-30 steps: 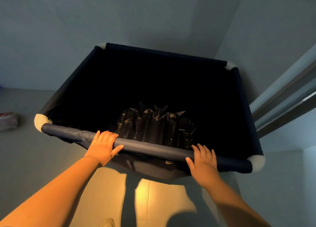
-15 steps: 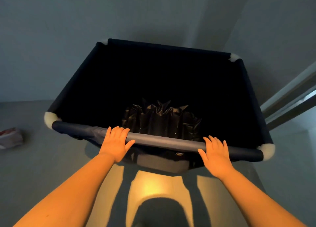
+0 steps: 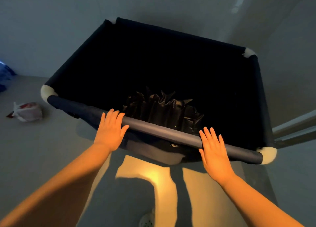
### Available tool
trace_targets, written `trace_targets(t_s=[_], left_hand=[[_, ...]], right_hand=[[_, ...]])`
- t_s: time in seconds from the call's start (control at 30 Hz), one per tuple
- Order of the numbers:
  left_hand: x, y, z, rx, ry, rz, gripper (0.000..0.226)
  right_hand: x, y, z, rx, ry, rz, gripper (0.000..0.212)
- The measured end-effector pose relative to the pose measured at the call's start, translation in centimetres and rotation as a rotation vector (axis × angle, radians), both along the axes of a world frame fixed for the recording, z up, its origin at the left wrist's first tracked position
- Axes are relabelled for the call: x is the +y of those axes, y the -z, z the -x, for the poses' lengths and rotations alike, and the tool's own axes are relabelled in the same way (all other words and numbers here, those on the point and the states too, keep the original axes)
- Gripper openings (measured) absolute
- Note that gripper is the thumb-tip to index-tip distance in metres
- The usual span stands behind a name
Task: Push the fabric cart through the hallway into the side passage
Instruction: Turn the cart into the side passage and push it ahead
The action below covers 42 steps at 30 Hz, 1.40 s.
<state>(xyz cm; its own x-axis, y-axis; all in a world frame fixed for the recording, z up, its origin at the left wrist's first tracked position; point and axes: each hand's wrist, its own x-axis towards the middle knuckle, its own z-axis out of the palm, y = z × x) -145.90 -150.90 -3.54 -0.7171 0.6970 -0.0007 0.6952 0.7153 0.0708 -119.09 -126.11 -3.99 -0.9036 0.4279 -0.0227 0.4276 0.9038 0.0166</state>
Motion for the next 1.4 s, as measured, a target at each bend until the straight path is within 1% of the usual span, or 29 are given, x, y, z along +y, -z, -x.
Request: trace_targets(t_s=[0.1,0.17,0.33,0.5,0.67,0.77,0.9,1.0,1.1,1.23,1.33,1.4], left_hand=[[-2.0,0.1,0.9,-0.013,-0.037,-0.036,0.050],[-3.1,0.0,1.2,-0.016,-0.066,-0.057,0.050],[-5.7,0.1,0.9,-0.038,-0.135,-0.099,0.049],[-7.3,0.5,-1.8,-0.037,-0.206,-0.148,0.047],[-7.0,0.9,-6.7,-0.056,-0.308,-0.159,0.057],[-6.0,1.0,-10.2,-0.065,-0.359,-0.161,0.060],[-3.8,1.0,-14.9,-0.073,-0.399,-0.135,0.055],[-1.3,0.6,-18.2,-0.038,-0.411,-0.095,0.049],[1.5,0.4,-21.2,-0.028,-0.440,-0.065,0.049],[6.1,0.5,-25.1,-0.041,-0.482,-0.047,0.053],[9.7,1.0,-27.5,-0.021,-0.510,-0.059,0.050],[12.3,1.2,-28.9,-0.015,-0.513,-0.069,0.047]], right_hand=[[-0.4,0.3,0.8,-0.052,-0.188,-0.034,0.057],[-0.5,0.5,1.4,-0.089,-0.258,-0.048,0.059],[-1.7,0.4,3.0,-0.084,-0.282,-0.010,0.061],[-1.1,0.2,2.5,-0.076,-0.345,0.049,0.062],[1.2,-0.2,0.9,-0.095,-0.435,0.079,0.062],[3.3,-0.4,-0.6,-0.107,-0.460,0.085,0.062],[6.9,-0.3,-2.7,-0.127,-0.510,0.085,0.062],[10.1,-0.3,-4.2,-0.123,-0.526,0.084,0.062],[13.2,-0.3,-5.6,-0.106,-0.519,0.094,0.060],[17.1,-0.3,-7.5,-0.055,-0.443,0.111,0.058],[20.3,-0.4,-8.8,-0.003,-0.381,0.144,0.056],[22.5,-0.4,-9.4,0.030,-0.312,0.168,0.051]])
